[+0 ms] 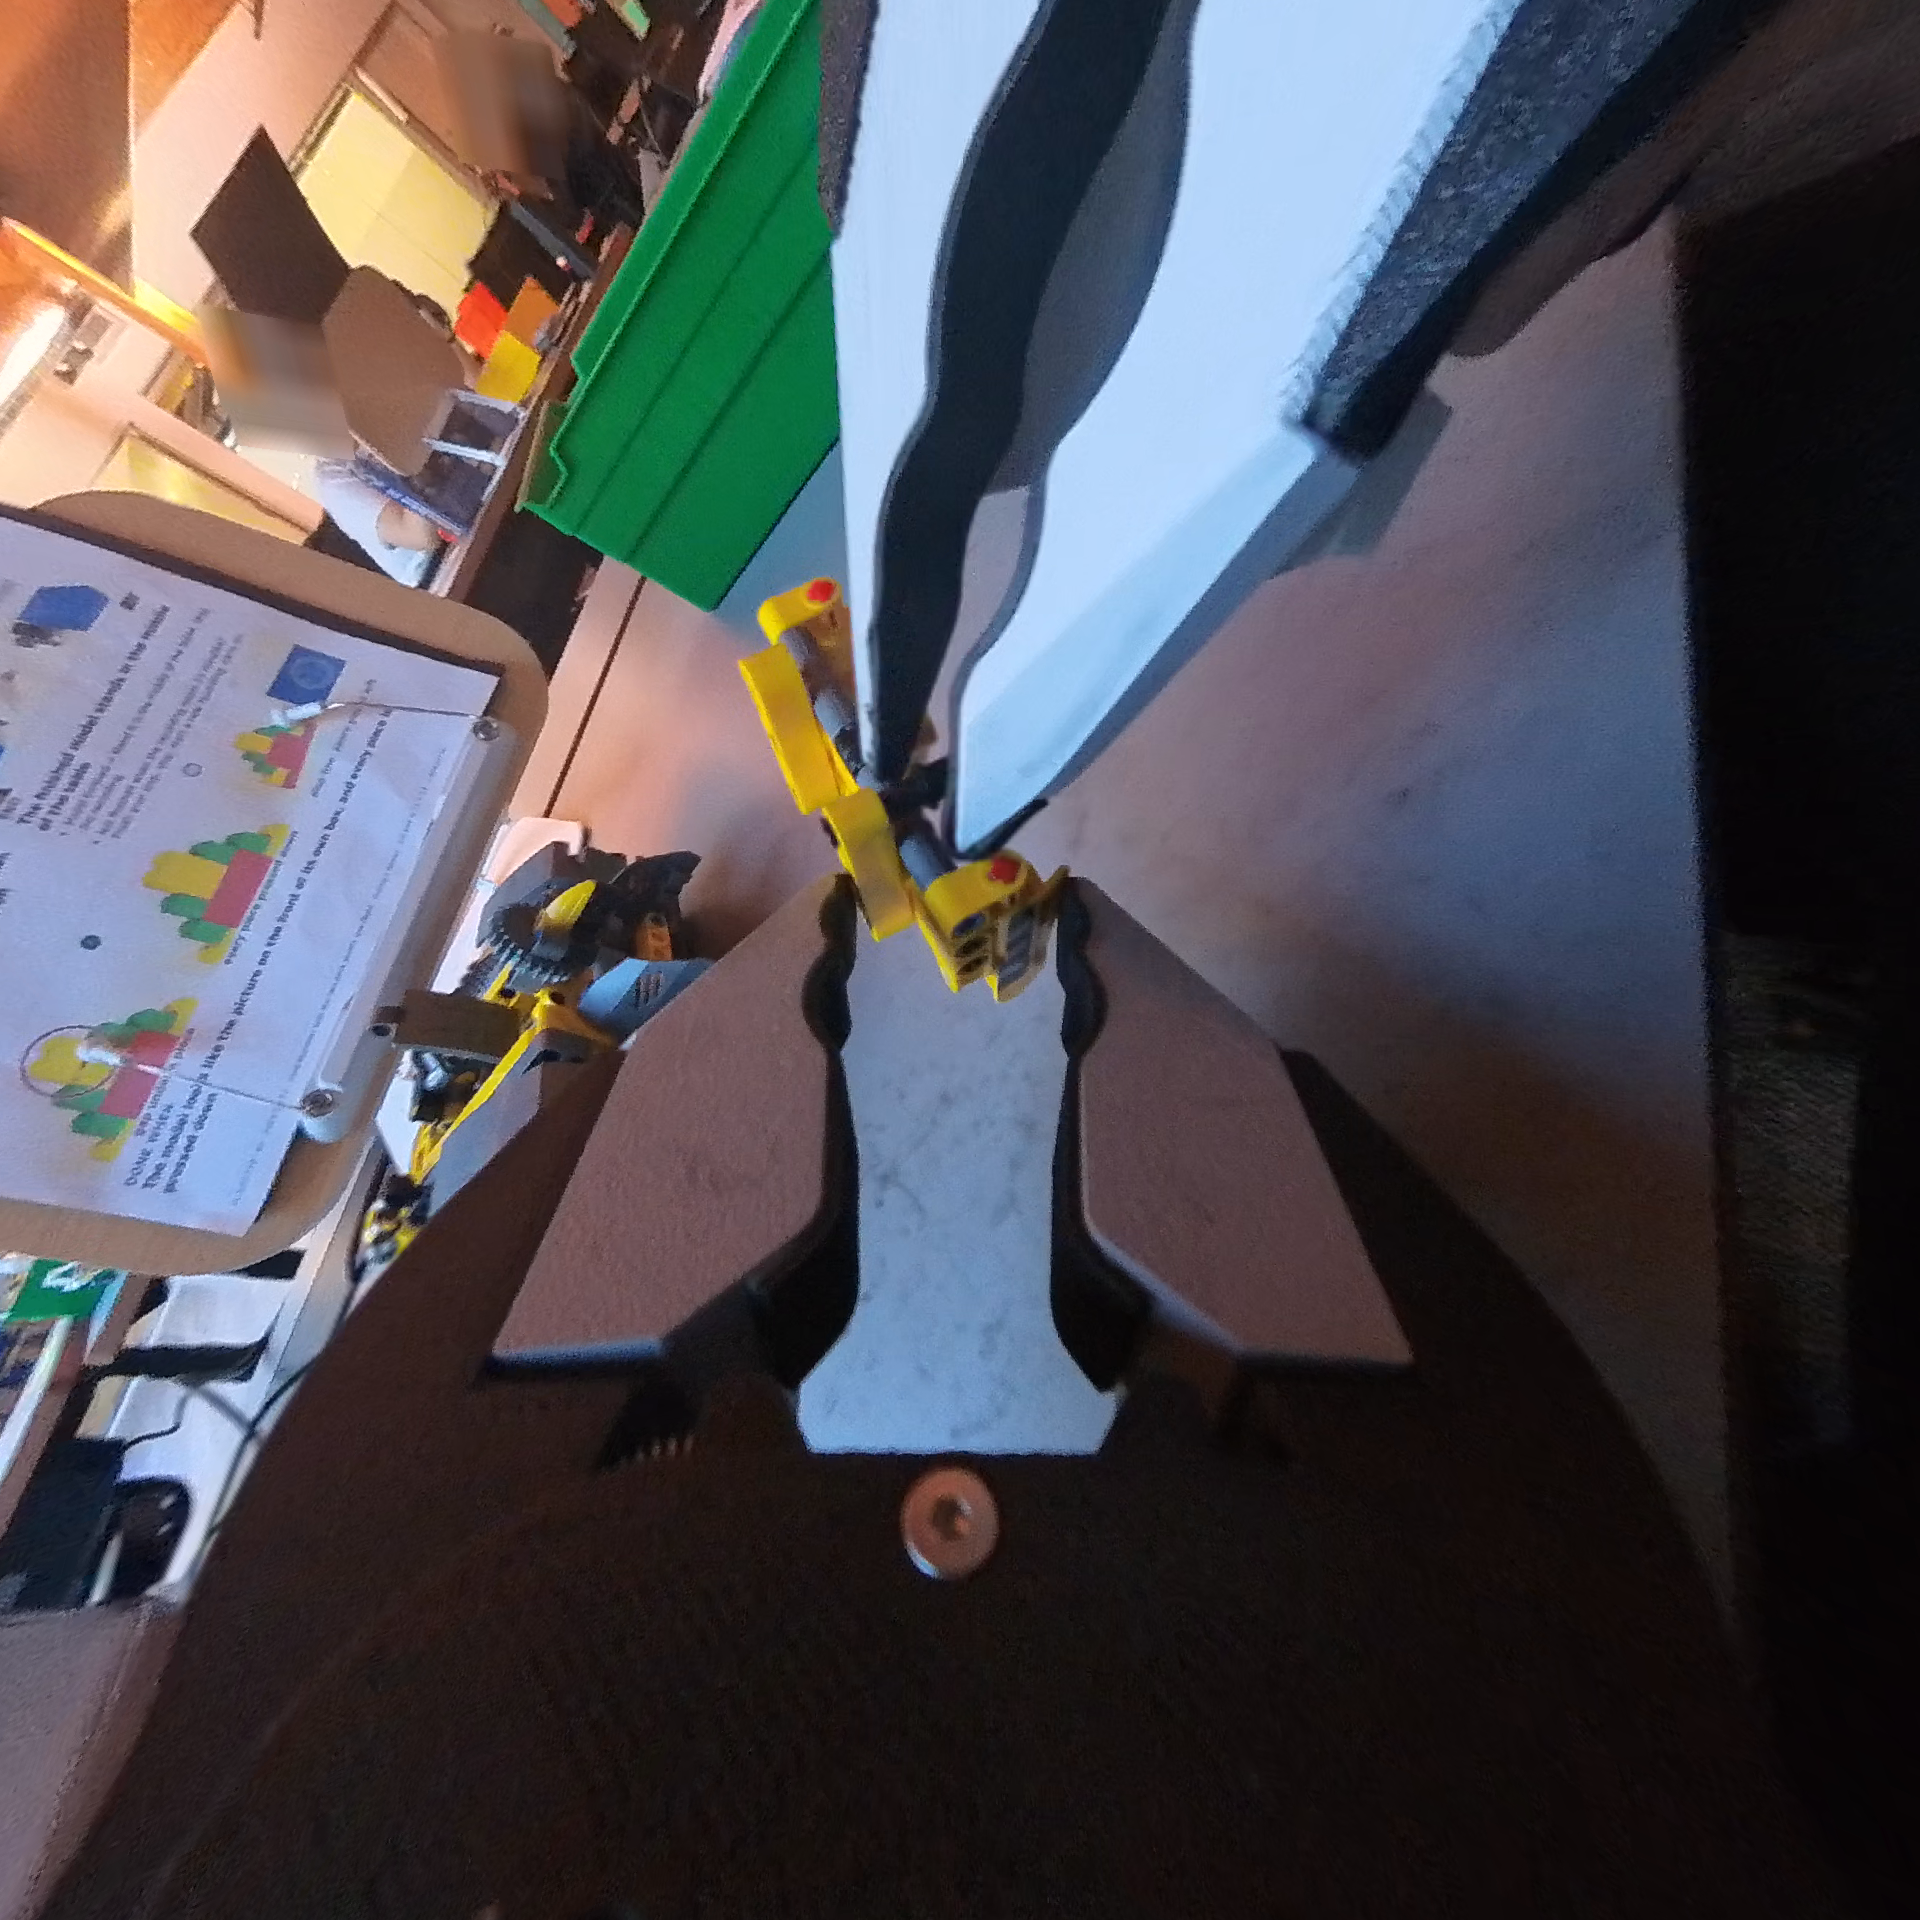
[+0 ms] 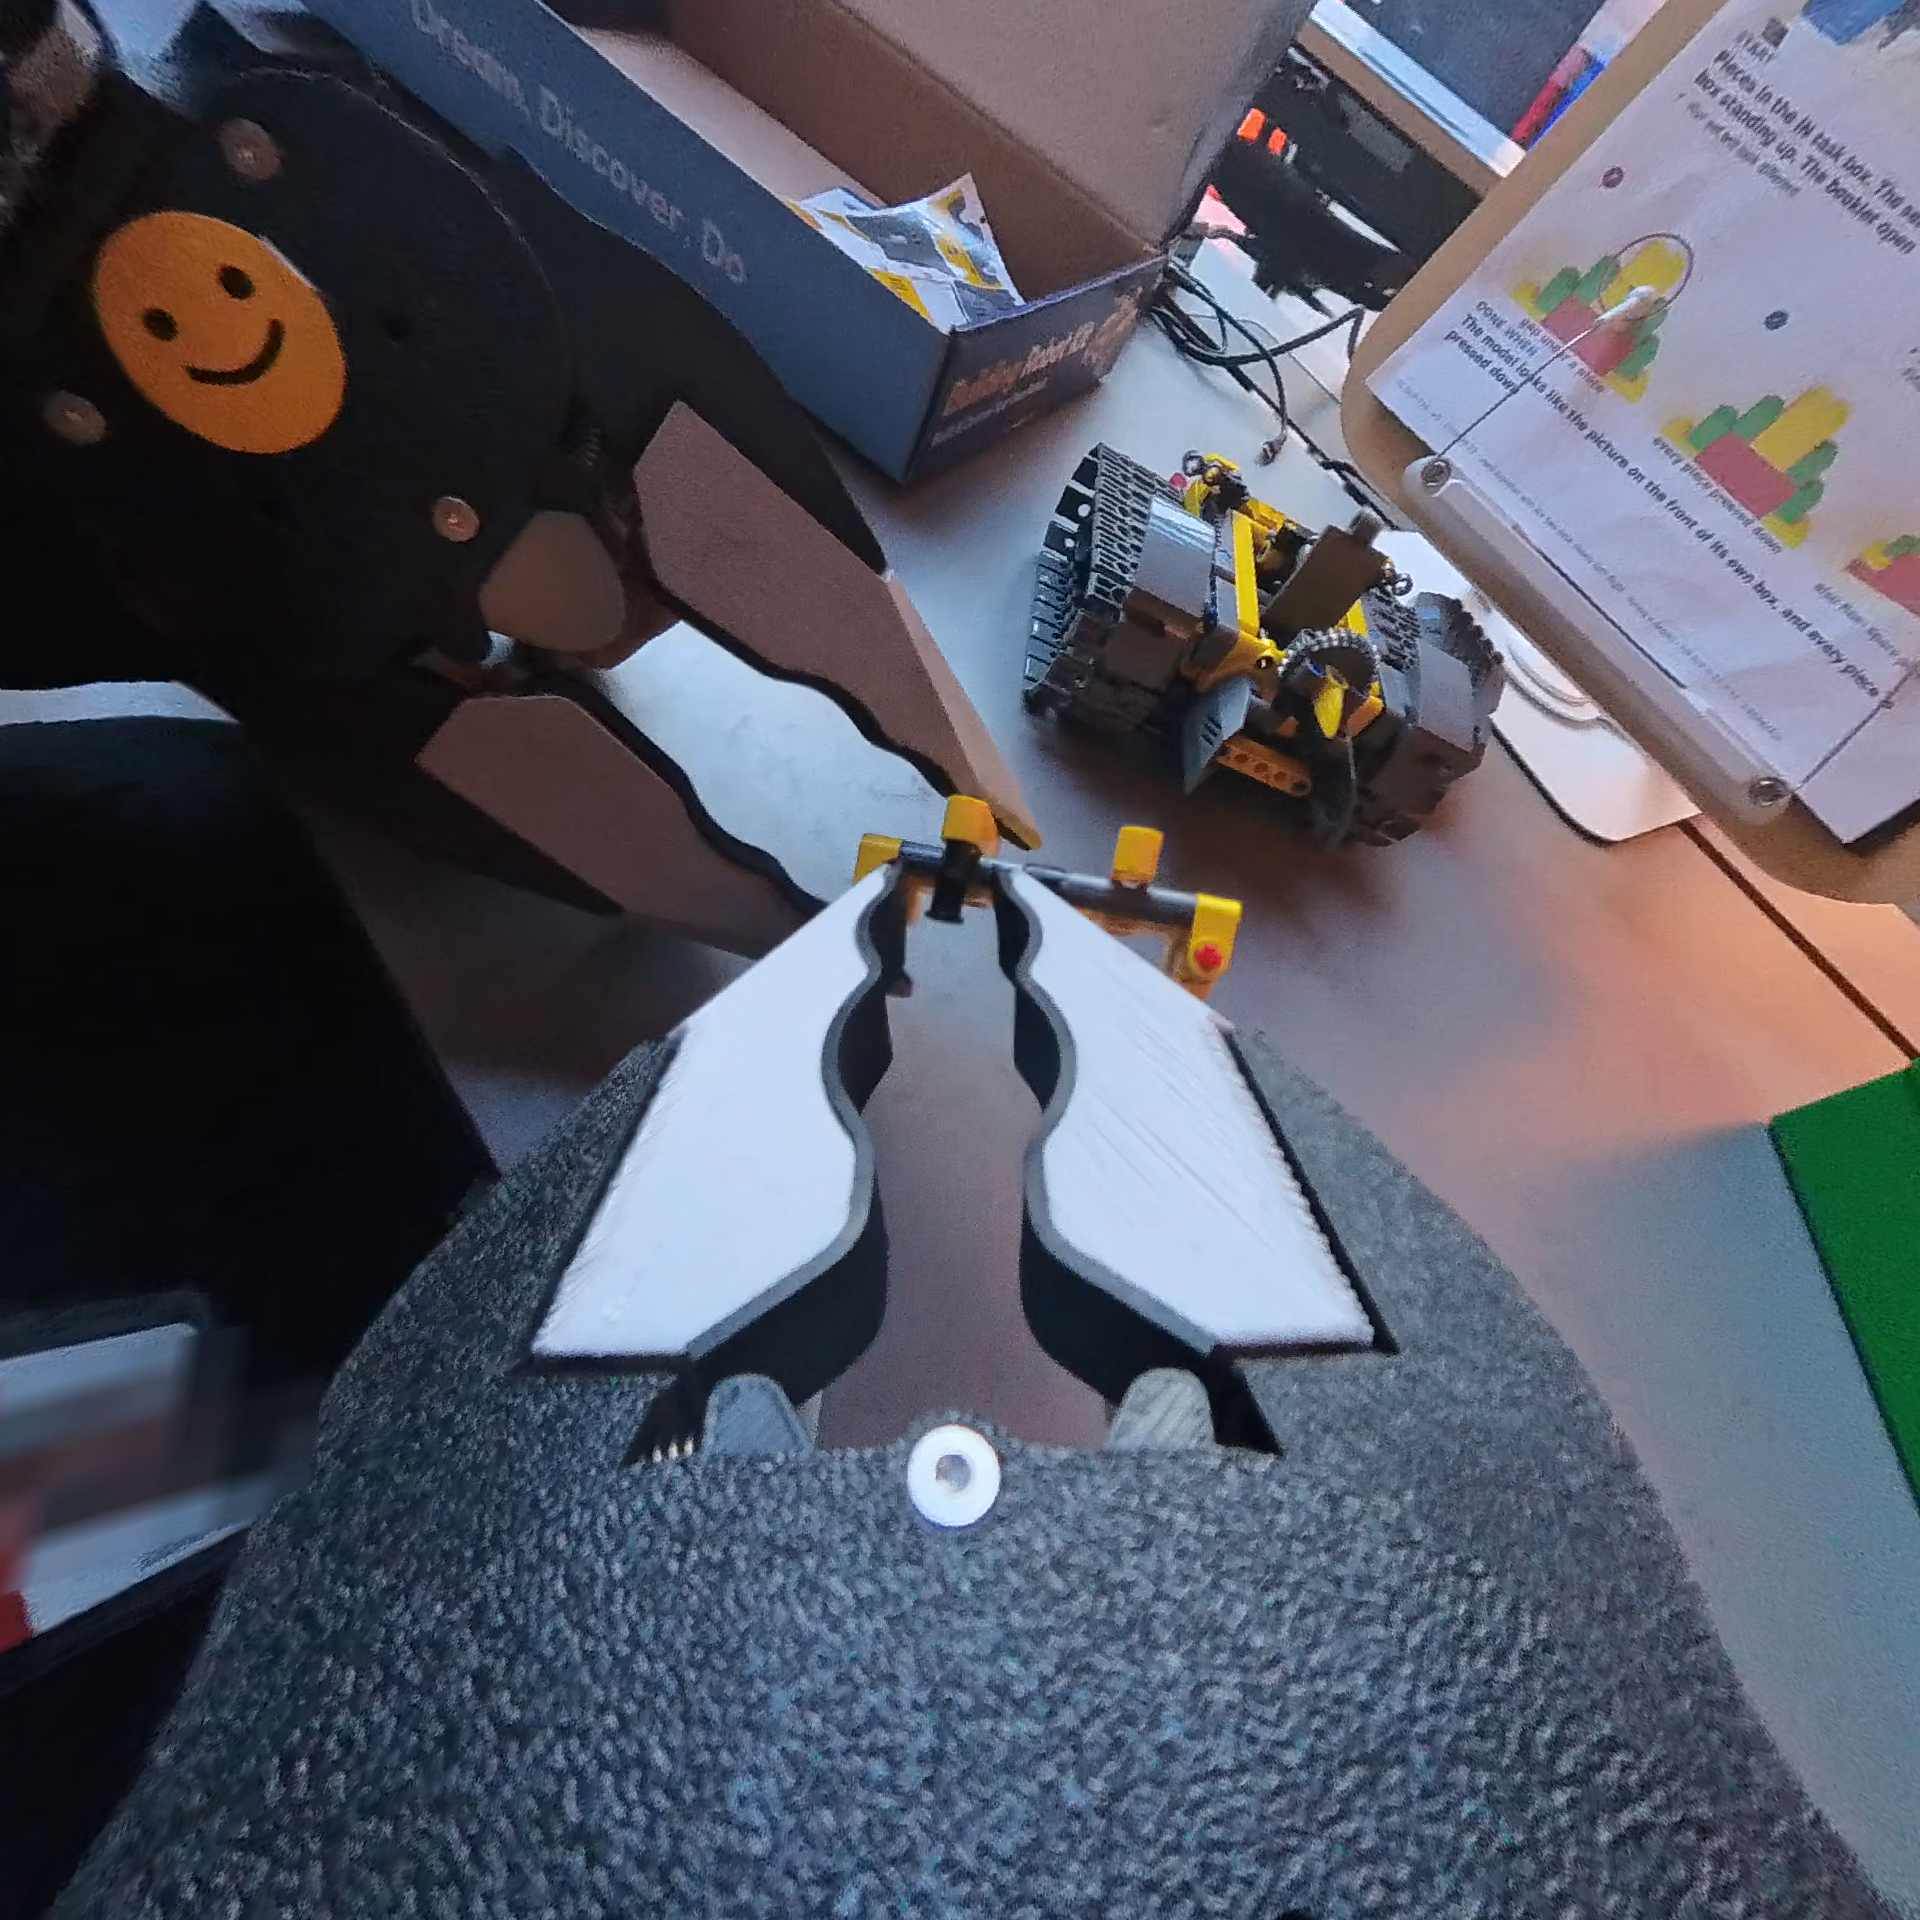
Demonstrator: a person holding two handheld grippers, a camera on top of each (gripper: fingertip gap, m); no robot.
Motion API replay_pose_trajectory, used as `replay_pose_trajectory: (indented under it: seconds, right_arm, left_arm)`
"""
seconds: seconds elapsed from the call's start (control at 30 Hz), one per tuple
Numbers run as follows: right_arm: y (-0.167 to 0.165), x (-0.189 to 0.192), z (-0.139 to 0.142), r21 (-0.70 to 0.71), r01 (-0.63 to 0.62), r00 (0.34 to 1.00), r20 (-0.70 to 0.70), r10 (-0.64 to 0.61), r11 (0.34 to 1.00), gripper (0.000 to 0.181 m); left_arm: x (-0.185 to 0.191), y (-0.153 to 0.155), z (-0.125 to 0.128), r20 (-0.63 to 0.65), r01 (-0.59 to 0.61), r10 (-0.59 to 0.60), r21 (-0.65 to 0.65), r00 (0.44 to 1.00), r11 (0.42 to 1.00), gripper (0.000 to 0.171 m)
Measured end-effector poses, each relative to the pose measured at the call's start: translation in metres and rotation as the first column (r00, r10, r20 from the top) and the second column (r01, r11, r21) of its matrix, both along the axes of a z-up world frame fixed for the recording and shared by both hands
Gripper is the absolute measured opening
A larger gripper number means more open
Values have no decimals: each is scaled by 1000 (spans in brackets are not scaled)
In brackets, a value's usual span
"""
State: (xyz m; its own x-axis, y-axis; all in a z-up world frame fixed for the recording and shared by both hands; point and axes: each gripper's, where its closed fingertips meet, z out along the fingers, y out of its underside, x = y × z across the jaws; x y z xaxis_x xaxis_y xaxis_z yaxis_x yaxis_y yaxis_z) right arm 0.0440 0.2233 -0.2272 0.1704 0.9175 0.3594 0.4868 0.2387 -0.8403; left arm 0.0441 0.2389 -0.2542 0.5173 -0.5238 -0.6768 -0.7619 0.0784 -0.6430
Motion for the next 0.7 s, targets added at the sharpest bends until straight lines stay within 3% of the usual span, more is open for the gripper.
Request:
replay_pose_trajectory:
  seconds: [0.1, 0.23, 0.37, 0.7]
  right_arm:
    - [5, -3, 2, 18, 17, 1000, -19, -17, 1000, 4]
    - [5, -3, 11, -56, -3, 995, -102, -3, 998, 4]
    - [3, -2, 14, -223, -56, 986, -165, 19, 973, 4]
    - [-2, 6, 10, -464, -165, 964, -261, 43, 870, 3]
  left_arm:
    - [-3, 1, 4, 8, -16, 16, 16, 1000, 1000, 36]
    - [-4, 1, 15, 33, -21, 18, 78, 999, 997, 36]
    - [0, 2, 18, -76, -23, 40, 205, 996, 978, 41]
    - [-6, 8, 12, -197, -73, 125, 250, 972, 965, 31]
